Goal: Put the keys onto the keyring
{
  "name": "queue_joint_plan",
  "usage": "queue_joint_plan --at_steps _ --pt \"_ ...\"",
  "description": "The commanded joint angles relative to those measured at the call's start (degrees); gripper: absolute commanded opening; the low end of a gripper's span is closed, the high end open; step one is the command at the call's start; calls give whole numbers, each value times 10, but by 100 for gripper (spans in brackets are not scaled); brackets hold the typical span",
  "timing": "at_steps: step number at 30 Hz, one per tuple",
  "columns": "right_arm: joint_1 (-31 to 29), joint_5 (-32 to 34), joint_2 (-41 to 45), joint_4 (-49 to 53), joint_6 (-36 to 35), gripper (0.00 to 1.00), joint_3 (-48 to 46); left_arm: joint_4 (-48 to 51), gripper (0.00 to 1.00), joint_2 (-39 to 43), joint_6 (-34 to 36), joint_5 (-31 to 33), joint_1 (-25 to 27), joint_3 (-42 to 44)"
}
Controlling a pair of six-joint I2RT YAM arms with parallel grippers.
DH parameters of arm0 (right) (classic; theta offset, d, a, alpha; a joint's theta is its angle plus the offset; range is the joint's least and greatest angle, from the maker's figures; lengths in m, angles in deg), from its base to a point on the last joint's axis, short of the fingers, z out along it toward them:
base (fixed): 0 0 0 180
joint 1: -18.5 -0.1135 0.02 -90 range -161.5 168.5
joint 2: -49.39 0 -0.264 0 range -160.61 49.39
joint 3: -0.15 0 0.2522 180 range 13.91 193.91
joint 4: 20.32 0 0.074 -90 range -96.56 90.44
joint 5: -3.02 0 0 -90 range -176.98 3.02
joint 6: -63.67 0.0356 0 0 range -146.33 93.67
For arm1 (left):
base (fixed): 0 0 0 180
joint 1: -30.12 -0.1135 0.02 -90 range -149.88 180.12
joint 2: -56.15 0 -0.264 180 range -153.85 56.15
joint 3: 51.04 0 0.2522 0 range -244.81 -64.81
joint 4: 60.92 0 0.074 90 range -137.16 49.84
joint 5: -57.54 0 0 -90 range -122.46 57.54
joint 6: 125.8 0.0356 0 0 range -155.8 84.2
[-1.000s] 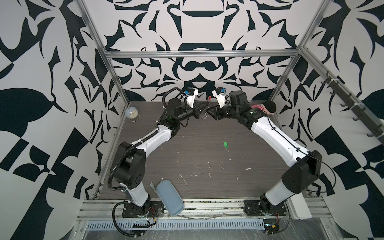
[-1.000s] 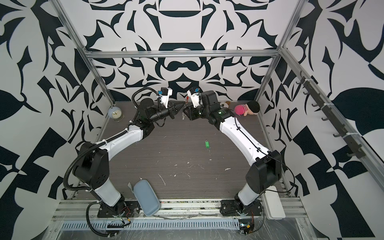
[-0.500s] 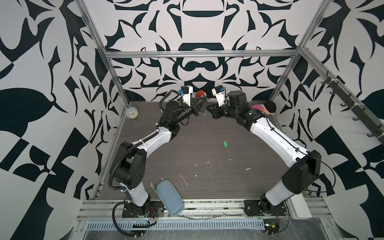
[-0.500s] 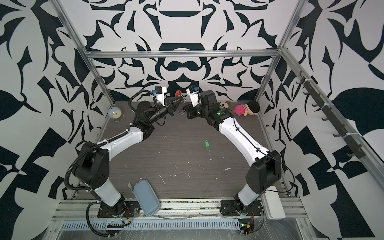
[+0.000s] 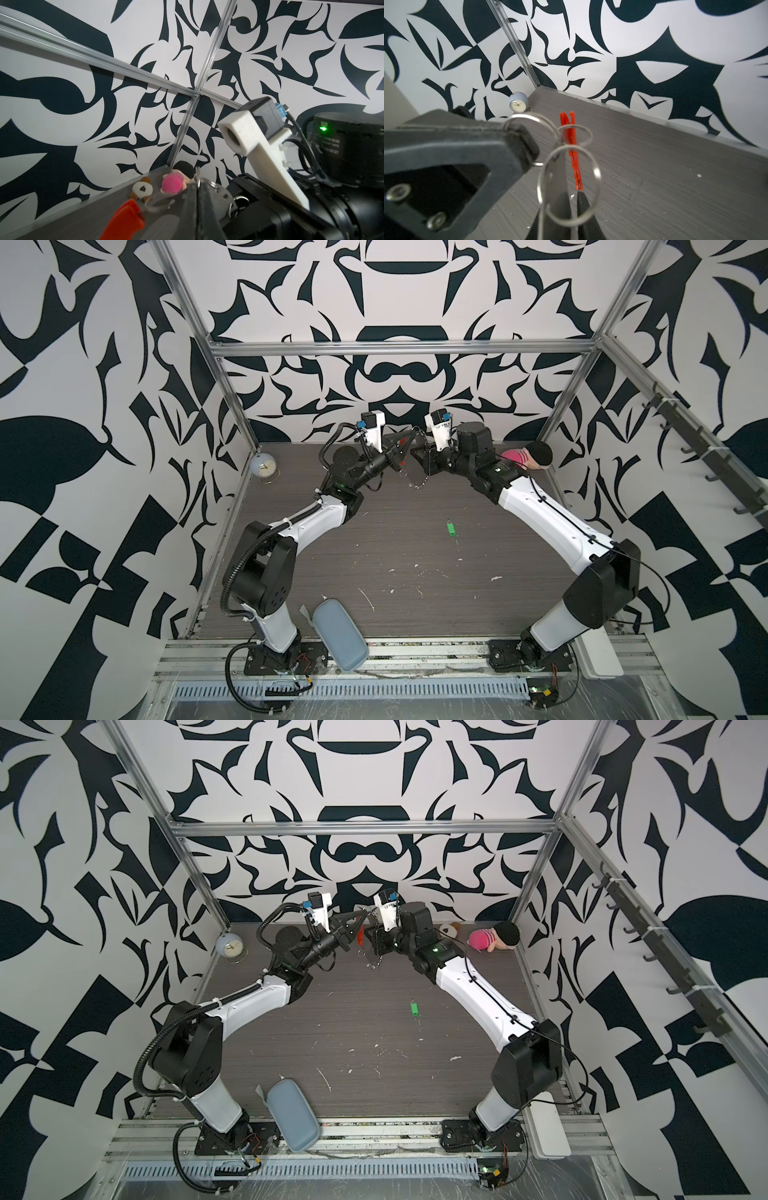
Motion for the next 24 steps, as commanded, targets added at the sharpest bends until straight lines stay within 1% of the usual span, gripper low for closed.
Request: queue_joint_plan --at_steps 1,5,16,17,18,19,21,24 --pt "-8 -6 7 -39 11 0 21 -62 0 -6 -10 26 10 11" --pt "-22 0 12 -29 3 0 24 -76 0 -15 -3 44 22 11" --pt "-71 45 25 -5 -25 0 8 -62 0 -12 61 90 42 22" --pt "-71 45 28 -5 -22 2 2 -62 0 -10 67 92 42 25" --pt "-71 47 35 -6 -21 9 -7 -62 0 -7 73 96 42 29" --pt "-71 47 41 -10 -20 13 -13 -62 0 -5 78 98 42 33" --pt "-69 56 60 -8 -28 25 -31 -57 0 4 93 101 42 42" --pt "-55 61 88 8 -34 36 -42 -50 0 13 100 89 35 50"
